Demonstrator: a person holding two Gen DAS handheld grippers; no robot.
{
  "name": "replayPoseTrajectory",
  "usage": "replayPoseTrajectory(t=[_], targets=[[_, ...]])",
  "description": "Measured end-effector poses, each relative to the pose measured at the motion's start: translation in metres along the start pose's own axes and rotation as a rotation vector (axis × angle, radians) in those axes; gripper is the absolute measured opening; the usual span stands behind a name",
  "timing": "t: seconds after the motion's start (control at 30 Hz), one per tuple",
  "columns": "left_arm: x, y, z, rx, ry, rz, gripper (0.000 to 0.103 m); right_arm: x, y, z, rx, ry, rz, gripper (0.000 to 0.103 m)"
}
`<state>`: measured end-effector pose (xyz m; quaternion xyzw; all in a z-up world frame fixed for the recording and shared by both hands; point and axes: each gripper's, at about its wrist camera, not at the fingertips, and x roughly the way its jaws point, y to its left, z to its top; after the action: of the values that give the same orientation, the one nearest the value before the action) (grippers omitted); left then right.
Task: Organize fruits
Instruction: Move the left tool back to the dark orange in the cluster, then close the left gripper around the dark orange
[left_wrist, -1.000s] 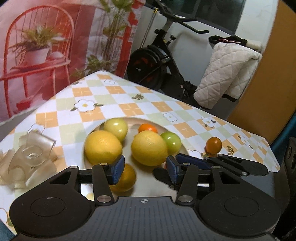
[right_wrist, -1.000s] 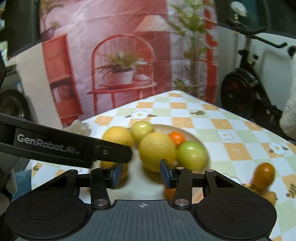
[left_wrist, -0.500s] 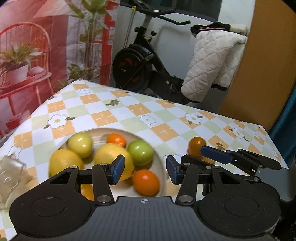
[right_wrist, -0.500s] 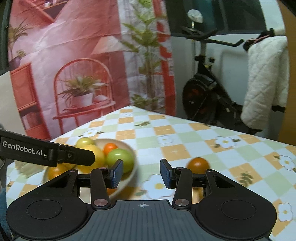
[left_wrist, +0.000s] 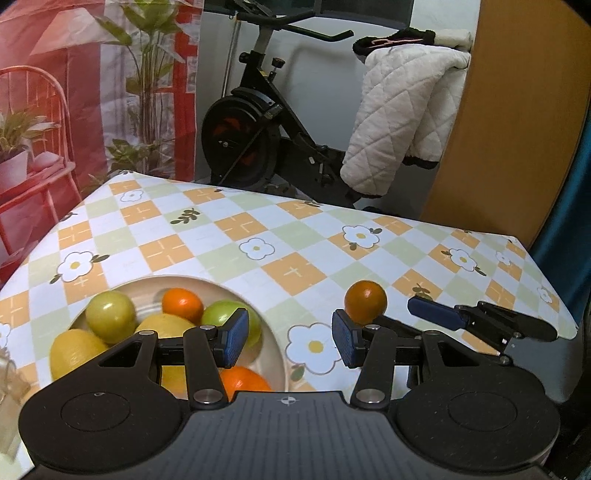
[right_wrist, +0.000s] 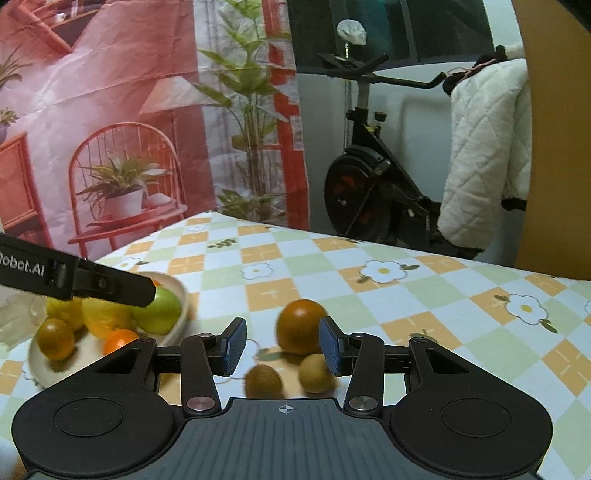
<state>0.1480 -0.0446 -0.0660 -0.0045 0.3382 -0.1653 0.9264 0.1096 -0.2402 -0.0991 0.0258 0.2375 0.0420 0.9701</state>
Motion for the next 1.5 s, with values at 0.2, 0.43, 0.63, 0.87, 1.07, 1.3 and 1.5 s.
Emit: replayPoseTrajectory(t=[0.2, 0.43, 0.63, 0.87, 1.07, 1.3, 1.5], targets=[[0.017, -0.005, 0.009, -0.01, 0.009, -0.043, 0.052, 0.011, -0.005, -0.001, 0.003, 0.001, -0.018, 0.04], [0.035, -0.015, 0.021, -0.017, 0.008, -0.099, 0.052, 0.023, 0.0, 0.004, -0.042, 0.011, -0.02, 0.04], [0.049, -0.012, 0.023, -0.033, 0.034, -0.136, 0.052, 0.031, 0.001, 0.007, -0.051, 0.02, -0.023, 0.04], [0.069, -0.015, 0.021, -0.058, 0.091, -0.217, 0.052, 0.043, -0.002, 0.009, -0.036, 0.074, -0.041, 0.04], [0.087, -0.018, 0.016, -0.076, 0.118, -0.244, 0.052, 0.048, 0.0, 0.009, -0.037, 0.096, -0.036, 0.04], [0.1, -0.023, 0.013, -0.091, 0.126, -0.27, 0.052, 0.049, 0.0, 0.008, -0.036, 0.097, -0.043, 0.038], [0.104, -0.023, 0.011, -0.088, 0.126, -0.273, 0.043, 0.049, -0.001, 0.008, -0.028, 0.098, -0.04, 0.038]])
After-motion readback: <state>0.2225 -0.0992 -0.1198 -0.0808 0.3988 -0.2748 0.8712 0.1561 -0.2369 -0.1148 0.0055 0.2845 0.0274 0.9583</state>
